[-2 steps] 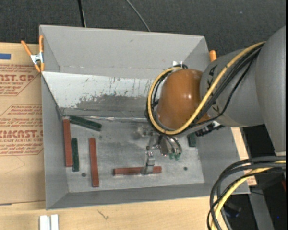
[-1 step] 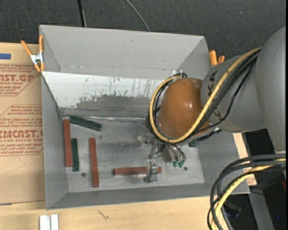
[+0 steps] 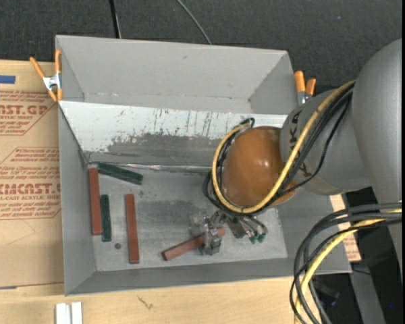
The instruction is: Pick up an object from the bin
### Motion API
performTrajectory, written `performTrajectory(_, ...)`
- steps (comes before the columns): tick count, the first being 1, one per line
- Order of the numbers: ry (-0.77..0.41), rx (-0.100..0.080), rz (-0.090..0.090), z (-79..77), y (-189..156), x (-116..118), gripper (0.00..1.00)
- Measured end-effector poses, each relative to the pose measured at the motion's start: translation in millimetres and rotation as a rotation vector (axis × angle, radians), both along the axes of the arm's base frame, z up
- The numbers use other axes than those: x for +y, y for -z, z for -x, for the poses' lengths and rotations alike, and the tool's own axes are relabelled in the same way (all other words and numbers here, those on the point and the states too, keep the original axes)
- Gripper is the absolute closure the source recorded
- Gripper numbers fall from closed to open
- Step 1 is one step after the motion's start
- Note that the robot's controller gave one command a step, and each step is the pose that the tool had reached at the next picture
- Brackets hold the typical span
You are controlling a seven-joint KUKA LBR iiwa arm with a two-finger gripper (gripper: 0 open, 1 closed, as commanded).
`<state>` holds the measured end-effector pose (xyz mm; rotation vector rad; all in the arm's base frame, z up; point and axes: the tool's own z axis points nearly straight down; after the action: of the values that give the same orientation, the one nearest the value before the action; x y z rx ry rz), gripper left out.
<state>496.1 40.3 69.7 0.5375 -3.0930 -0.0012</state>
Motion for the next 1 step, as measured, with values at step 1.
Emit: performTrajectory(1, 0.000, 0.000, 0.000, 0.0, 0.0, 0.0, 1.00)
